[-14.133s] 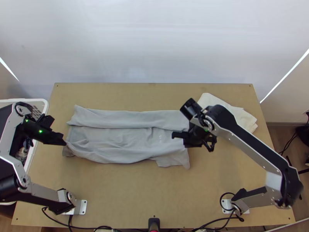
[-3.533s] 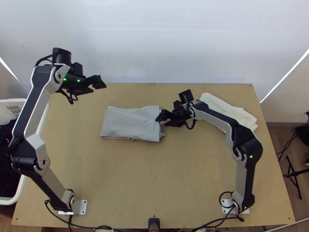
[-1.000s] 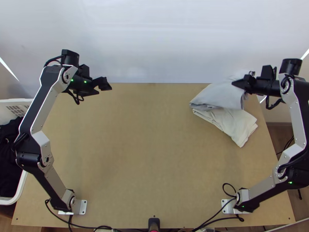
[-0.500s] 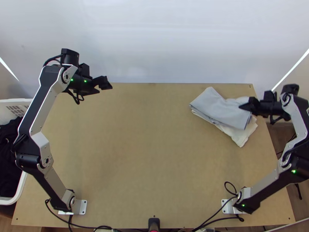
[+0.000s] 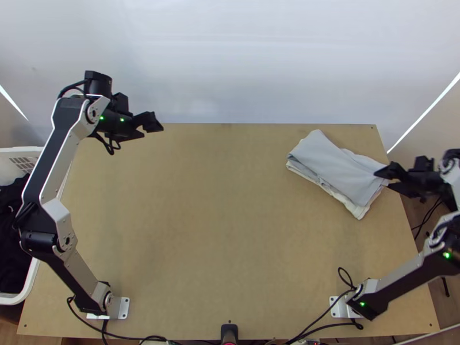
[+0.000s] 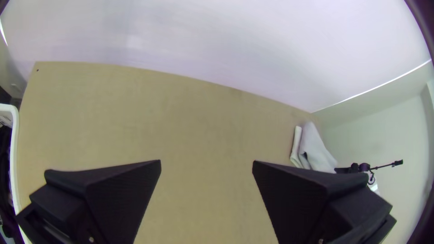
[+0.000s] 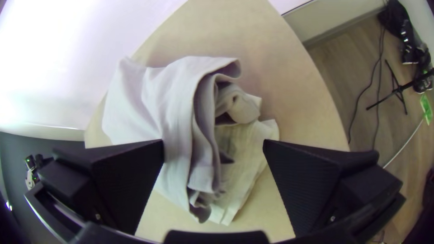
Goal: Fold the t-shirt
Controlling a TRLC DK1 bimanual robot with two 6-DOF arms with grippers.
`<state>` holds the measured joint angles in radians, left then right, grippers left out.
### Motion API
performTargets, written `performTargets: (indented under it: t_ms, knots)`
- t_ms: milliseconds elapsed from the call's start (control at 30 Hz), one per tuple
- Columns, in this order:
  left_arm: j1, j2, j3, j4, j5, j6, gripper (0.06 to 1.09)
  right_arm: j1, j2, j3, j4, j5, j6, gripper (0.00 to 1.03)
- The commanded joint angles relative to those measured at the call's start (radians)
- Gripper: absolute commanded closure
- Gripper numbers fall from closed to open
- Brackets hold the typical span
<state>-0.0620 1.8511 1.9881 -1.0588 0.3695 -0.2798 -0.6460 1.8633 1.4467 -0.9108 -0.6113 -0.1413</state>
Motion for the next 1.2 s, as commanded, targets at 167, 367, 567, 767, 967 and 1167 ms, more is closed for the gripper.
performTargets:
  t_ms: [167,367,567,767,967,1167]
  knots:
    - [0.094,-0.067,-0.005,0.037,0.011,0.004,0.1,-0.069,-0.332,-0.049,0.044,0.056,-0.041,0.03]
    - [0.143,-0.225,-0.143,0.227,-0.095,0.011,0.1,0.042,-0.52,-0.069,0.13,0.116,-0.035,0.04]
    - [0.192,-0.464,-0.359,0.355,-0.216,0.047,0.1,0.25,-0.744,-0.071,0.44,0.363,0.029,0.04]
    - [0.317,-0.739,-0.589,0.543,-0.256,0.09,0.11,0.396,-0.883,-0.078,0.587,0.502,0.108,0.04]
    - [0.427,-1.041,-0.873,0.821,-0.256,0.114,0.1,0.431,-1.043,-0.267,0.777,0.532,0.164,0.04]
    - [0.467,-1.311,-1.141,1.068,-0.256,0.111,0.1,0.48,-1.32,-0.648,1.234,0.532,0.183,0.04]
